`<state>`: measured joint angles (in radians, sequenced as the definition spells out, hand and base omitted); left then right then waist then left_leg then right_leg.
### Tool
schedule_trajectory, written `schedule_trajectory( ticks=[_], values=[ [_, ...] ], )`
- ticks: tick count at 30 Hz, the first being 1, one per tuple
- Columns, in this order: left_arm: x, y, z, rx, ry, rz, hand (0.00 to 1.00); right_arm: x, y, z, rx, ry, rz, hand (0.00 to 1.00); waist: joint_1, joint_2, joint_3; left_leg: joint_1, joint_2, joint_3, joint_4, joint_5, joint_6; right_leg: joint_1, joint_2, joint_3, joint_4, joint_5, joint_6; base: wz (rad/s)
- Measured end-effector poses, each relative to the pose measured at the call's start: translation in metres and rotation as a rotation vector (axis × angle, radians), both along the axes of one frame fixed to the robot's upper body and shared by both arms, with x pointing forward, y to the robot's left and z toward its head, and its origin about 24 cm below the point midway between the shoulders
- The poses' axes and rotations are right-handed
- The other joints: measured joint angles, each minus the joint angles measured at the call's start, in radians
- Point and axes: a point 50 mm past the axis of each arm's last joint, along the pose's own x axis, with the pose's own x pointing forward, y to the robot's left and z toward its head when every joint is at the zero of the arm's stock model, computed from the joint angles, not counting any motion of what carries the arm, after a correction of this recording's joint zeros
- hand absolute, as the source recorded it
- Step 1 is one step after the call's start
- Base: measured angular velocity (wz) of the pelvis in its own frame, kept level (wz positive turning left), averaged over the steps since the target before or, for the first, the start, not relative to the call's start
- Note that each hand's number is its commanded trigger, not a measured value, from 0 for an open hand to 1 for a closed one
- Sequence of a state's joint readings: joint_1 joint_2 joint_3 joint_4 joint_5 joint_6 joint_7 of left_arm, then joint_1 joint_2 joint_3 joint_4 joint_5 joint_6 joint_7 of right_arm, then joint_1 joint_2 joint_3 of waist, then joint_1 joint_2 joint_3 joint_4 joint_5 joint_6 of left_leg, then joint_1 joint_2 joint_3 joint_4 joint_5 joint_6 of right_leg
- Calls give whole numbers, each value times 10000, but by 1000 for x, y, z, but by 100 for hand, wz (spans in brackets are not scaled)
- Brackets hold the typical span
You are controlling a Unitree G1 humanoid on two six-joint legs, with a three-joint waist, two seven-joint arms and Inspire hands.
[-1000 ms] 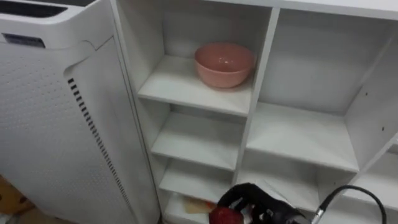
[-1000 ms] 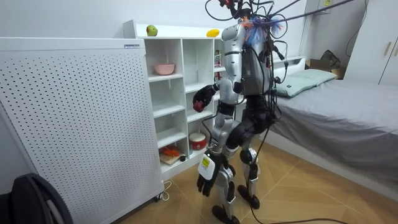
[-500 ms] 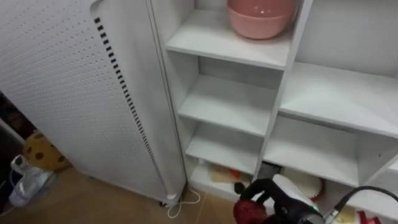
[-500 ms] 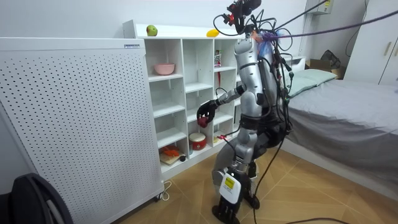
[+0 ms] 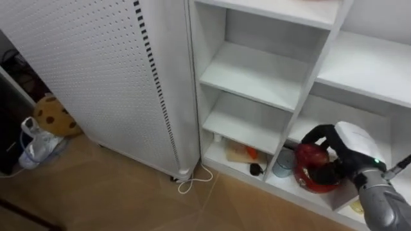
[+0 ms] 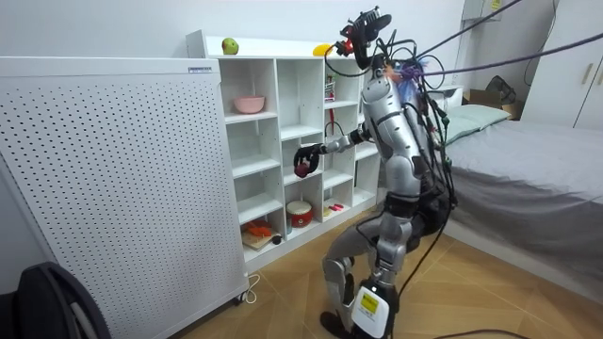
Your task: Arrange fruit in the closet
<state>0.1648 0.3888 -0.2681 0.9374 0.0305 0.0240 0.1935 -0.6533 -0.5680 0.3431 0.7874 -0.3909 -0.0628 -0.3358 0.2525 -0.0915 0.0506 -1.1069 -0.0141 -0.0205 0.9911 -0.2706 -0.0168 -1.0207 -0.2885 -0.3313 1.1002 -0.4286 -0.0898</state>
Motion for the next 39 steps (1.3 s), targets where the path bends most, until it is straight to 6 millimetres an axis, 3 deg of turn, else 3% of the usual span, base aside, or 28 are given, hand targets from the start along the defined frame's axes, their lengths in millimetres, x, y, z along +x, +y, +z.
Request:
schedule_trajectory(
  ticks=[7,21,30,39],
  values=[
    [-4,2,2,214,342,-229,0,1,-20,14,-662,-1159,-1261,100,-8,-224,67,-687,17,122,-20,220,21,-755,-103,24,152,54,-62,4],
    [-3,14,14,356,-41,48,0,9,-38,43,-648,-2112,-2776,100,-7,-232,70,-1063,67,151,-23,244,-24,-1152,-63,42,152,83,-20,0],
    [-7,17,16,506,30,78,0,7,-47,43,257,-2211,-3524,100,104,-197,85,-1221,17,148,-23,239,-19,-1331,-97,60,196,47,-23,1],
    [-17,19,17,587,174,145,0,2,-59,35,587,-1737,-4081,100,571,-187,105,-1244,-2,188,-21,233,-36,-1387,-242,24,405,-118,-135,5]
  ],
)
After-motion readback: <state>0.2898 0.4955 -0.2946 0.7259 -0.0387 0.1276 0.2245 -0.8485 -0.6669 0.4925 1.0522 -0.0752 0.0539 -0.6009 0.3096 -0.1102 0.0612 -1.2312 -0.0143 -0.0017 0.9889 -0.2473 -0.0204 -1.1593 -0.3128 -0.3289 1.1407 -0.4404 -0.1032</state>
